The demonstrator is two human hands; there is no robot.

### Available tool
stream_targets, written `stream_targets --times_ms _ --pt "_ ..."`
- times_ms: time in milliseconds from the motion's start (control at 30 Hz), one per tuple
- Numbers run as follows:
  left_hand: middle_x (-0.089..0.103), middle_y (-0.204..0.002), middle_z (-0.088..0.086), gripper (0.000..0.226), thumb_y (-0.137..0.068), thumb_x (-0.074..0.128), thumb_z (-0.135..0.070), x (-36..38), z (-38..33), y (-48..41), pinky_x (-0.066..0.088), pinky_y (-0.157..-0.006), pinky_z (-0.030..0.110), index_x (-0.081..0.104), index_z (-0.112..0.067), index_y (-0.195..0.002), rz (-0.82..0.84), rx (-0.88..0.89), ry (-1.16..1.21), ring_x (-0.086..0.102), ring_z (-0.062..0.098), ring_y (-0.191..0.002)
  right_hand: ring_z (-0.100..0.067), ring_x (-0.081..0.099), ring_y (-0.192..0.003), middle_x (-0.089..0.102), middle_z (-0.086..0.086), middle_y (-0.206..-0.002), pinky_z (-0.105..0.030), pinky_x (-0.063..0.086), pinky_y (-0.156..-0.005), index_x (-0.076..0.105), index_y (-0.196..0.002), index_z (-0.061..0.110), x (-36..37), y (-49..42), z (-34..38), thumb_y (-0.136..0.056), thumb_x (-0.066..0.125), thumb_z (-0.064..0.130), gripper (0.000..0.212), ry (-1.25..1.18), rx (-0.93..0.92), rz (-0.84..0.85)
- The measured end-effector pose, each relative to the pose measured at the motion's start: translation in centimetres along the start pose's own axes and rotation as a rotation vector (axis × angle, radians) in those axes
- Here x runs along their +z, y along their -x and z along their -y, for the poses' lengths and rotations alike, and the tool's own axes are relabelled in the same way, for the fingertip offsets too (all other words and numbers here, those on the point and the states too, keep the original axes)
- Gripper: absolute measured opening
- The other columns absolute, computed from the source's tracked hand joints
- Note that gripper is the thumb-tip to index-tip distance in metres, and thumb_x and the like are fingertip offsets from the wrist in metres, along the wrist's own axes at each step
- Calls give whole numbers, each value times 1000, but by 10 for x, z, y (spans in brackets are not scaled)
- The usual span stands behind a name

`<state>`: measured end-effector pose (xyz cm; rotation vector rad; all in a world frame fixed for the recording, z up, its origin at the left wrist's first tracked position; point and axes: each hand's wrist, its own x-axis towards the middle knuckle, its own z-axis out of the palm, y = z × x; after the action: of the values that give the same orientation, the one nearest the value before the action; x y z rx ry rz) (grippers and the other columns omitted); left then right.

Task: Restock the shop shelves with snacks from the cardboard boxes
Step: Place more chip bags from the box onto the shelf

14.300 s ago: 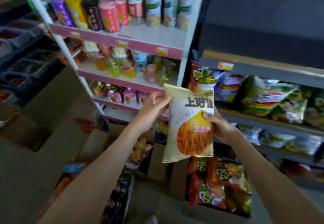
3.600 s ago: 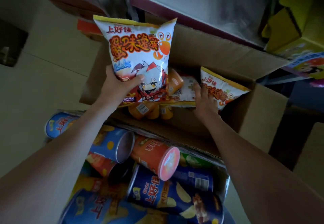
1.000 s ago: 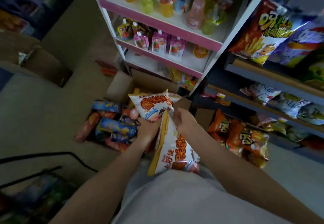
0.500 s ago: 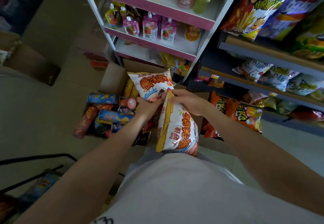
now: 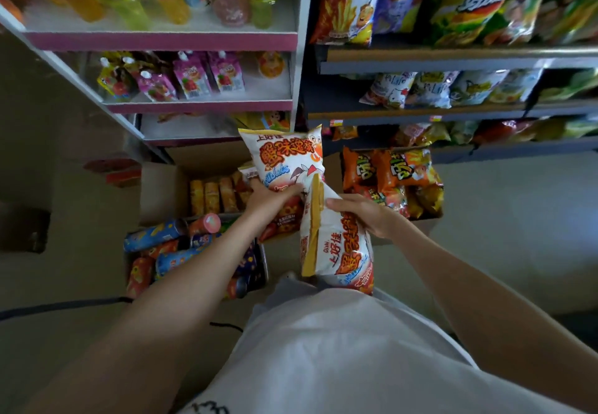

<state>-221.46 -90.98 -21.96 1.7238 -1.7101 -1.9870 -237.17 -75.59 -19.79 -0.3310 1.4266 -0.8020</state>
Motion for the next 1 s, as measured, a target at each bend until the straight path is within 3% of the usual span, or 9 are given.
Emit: stream_targets --times_ms 100,200,267,367,467,567,733,867,1000 --pt "56 -125 -6 111 -54 82 -67 17 -13 -6 46 -97 34 30 -19 -139 34 44 -28 55 14 -110 -31 69 -98 71 -14 -109 -42 55 -91 61 -115 13 -20 13 -9 -79 69 52 54 -53 -12 -161" --pt "54 -110 -7 82 -70 83 -42 37 -29 -7 43 -86 27 32 -16 -129 34 110 -37 54 10 -98 -29 69 -94 71 -13 -106 -39 57 -83 61 -111 15 -48 33 -16 -86 64 49 43 -241 -55 -363" --pt "53 -103 -7 68 -74 82 -33 55 -42 -5 43 -83 27 35 -18 -120 20 158 -33 56 11 -98 -29 70 -96 71 -13 -110 -40 57 -82 63 -118 14 -76 47 -21 -86 60 55 52 -438 -91 -463" --pt "55 -115 -5 88 -64 85 -48 88 -66 1 45 -87 30 34 -17 -129 -11 212 -50 55 16 -106 -29 66 -109 67 -12 -121 -46 53 -92 59 -131 18 -121 76 -22 -87 47 66 66 -718 -258 -503" --pt "57 -121 -5 99 -46 81 -69 133 -88 5 47 -97 39 29 -29 -121 -25 250 -118 57 20 -109 -26 66 -109 66 -8 -124 -42 58 -80 52 -136 20 -178 108 -24 -95 30 66 65 -961 -401 -534" --pt "53 -113 -5 86 -65 83 -48 195 -113 16 43 -88 30 30 -21 -127 19 297 -71 55 16 -104 -32 59 -117 59 -11 -134 -46 55 -83 54 -137 20 -239 139 -31 -88 33 73 75 -1081 -346 -534" --pt "50 -109 -3 85 -68 83 -45 311 -155 45 42 -86 31 32 -13 -128 8 302 -104 53 17 -102 -37 61 -96 71 -17 -99 -57 37 -86 71 -100 10 -326 199 -42 -87 20 78 86 -1061 -287 -489" --pt "53 -114 2 83 -68 83 -46 392 -185 63 40 -81 31 31 -13 -123 22 351 -178 55 21 -106 -34 63 -111 65 -13 -125 -56 49 -90 64 -124 18 -388 242 -49 -82 44 70 70 -879 -342 -386" --pt "50 -134 9 102 -65 77 -62 462 -219 76 41 -85 35 25 -12 -137 -20 343 -346 52 32 -120 -26 70 -95 72 -11 -109 -39 58 -76 69 -109 14 -431 259 -44 -90 49 51 47 -758 -334 -352"
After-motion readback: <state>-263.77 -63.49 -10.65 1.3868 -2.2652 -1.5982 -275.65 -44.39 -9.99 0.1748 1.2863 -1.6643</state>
